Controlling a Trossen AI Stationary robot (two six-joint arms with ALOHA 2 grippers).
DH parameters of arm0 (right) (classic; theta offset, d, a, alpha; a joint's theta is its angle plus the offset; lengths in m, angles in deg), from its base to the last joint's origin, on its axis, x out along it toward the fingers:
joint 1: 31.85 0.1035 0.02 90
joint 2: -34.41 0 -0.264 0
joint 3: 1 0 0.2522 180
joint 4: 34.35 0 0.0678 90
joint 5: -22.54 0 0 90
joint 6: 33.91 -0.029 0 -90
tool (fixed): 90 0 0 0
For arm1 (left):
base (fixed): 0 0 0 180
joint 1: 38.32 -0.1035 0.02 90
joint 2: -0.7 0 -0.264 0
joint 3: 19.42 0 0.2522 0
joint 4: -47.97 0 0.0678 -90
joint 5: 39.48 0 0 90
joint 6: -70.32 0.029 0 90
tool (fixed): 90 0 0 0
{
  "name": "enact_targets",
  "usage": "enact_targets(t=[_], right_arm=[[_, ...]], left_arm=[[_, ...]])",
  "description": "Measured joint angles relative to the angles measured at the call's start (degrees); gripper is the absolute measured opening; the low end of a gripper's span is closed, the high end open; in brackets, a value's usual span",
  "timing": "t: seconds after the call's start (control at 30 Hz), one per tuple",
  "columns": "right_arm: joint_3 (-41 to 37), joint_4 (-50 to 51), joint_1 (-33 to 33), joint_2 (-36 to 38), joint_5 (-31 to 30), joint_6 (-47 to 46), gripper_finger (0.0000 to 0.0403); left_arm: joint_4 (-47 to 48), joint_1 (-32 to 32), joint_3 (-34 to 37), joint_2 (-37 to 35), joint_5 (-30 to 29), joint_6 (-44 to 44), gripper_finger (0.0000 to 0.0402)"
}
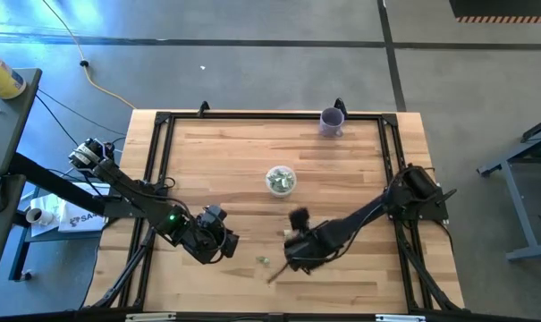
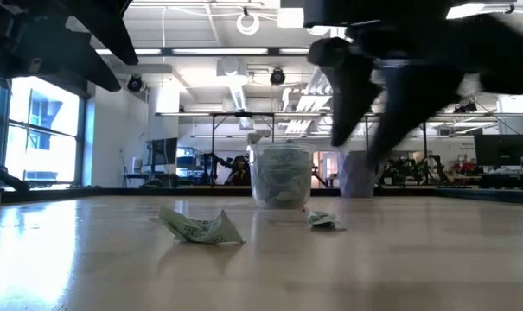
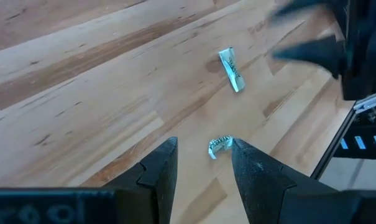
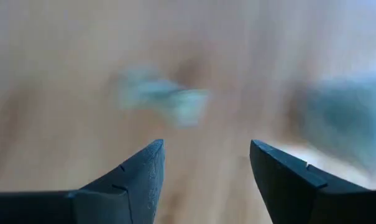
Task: Pick and place Stevia / Truvia into bins
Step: Put the green stevia packet into the transparent container
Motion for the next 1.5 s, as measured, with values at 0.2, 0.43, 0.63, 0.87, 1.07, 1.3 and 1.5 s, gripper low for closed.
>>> enact_targets(t=[0.2,0.43,0.63,0.87,1.07,1.3,1.5], right_arm=[[-3.75,-10.18,-1.76,-0.12,14.98,23.17,0.0226],[-3.76,-13.88,-5.1,-0.2,19.71,24.67,0.0226],[-3.77,-14.86,-8.83,-1.16,21.78,25.09,0.0226],[-3.79,-14.94,-10.44,-1.45,26.14,33.57,0.0226],[-3.81,-14.95,-11.41,-3.57,27.97,36.08,0.0226],[-3.81,-13.67,-12.37,-3.93,29.83,36.31,0.0226],[-3.81,-10.66,-14.28,-3.93,33.25,33.61,0.0199]], left_arm=[[-0.01,-0.01,0.0,0.0,-1.09,1.13,0.0184],[-0.05,-0.01,0.0,0.0,-1.16,1.05,0.0184],[-0.56,-0.01,0.0,0.0,-1.14,1.04,0.0184],[-3.8,-0.01,0.0,0.0,-1.14,1.02,0.0184],[-6.77,-0.01,-0.13,-0.02,-1.18,1.02,0.0184],[-6.31,-0.03,-0.87,-0.09,-4.09,1.5,0.0184],[-6.39,-0.03,-0.87,-0.09,-4.62,1.5,0.0184]])
